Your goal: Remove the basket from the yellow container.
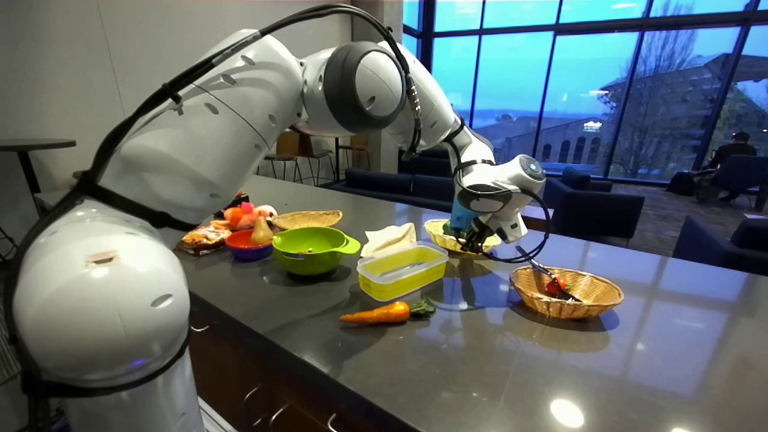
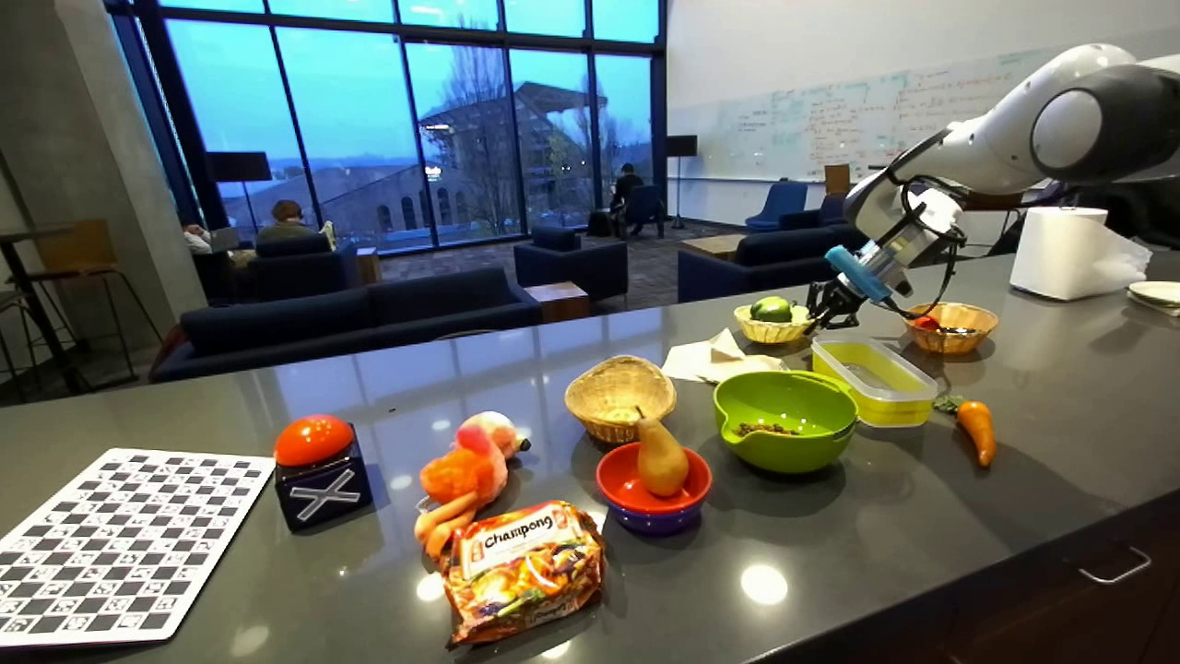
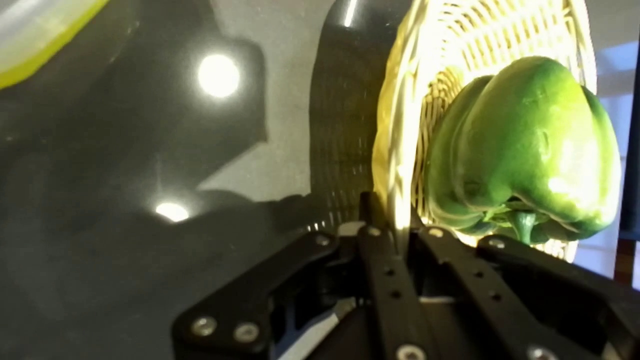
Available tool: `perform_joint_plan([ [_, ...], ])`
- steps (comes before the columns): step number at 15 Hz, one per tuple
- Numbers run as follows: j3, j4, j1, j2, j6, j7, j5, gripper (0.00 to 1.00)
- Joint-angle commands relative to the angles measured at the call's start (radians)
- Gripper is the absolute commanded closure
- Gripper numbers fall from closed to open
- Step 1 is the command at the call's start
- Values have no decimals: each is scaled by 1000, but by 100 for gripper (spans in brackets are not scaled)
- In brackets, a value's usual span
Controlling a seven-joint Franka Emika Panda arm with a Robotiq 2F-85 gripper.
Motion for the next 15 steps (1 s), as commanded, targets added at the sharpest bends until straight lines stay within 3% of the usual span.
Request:
perform_joint_plan([
  [1,18,66,-21,53,14,-6,6,98],
  [15,5,200,-17,155,-6,104,-54,98],
])
